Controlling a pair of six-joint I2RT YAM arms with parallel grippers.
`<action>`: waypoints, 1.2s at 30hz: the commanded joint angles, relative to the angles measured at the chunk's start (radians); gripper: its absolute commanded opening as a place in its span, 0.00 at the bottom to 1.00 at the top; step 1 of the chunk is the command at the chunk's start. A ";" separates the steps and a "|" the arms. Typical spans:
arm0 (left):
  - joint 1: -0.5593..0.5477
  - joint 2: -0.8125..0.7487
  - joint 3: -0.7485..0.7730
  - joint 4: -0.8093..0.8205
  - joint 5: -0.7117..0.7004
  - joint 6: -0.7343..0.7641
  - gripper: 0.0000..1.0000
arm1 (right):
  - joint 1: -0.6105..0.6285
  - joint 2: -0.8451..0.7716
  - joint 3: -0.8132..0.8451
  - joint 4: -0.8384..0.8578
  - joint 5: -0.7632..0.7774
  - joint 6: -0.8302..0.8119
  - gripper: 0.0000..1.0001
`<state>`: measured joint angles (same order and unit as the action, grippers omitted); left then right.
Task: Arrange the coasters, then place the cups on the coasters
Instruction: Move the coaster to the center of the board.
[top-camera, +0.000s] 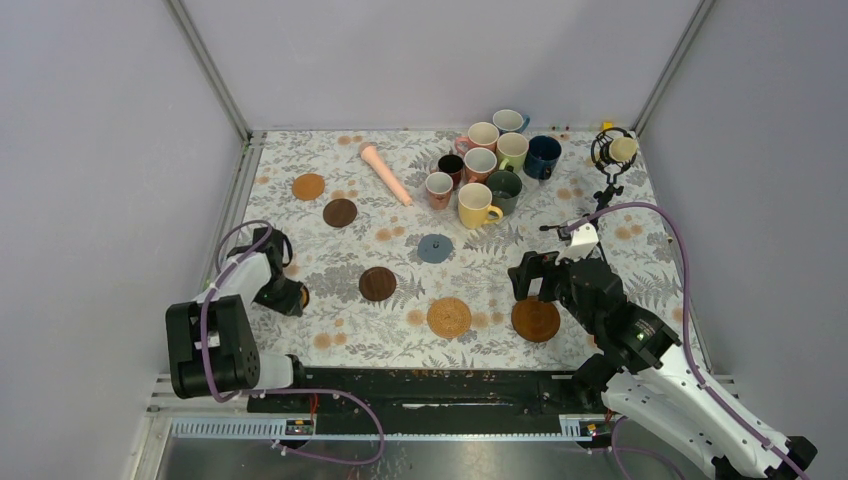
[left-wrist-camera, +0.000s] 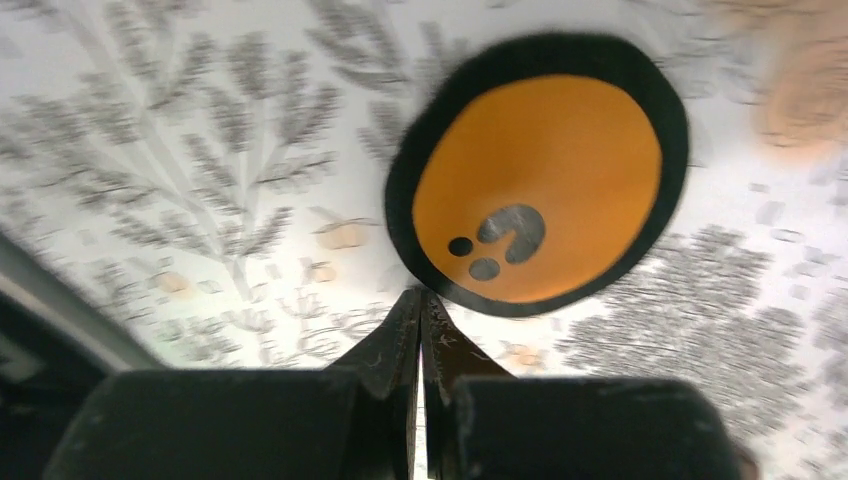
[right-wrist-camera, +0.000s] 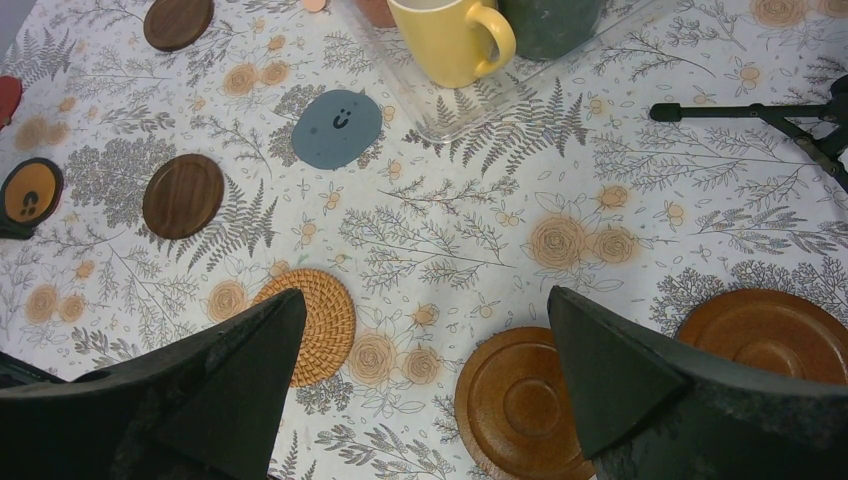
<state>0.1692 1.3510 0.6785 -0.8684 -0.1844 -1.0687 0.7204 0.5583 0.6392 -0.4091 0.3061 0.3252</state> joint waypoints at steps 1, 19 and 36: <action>-0.020 -0.013 0.003 0.237 0.114 0.027 0.00 | 0.006 -0.005 0.000 0.033 0.030 -0.012 1.00; -0.035 -0.148 0.117 0.142 -0.032 0.246 0.49 | 0.005 0.009 0.028 -0.013 -0.024 0.018 0.99; 0.112 0.143 0.214 0.294 0.041 0.261 0.56 | 0.006 -0.022 0.073 -0.037 -0.059 0.053 0.99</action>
<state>0.2764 1.4765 0.8337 -0.6266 -0.1352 -0.8230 0.7204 0.5446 0.6594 -0.4366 0.2478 0.3744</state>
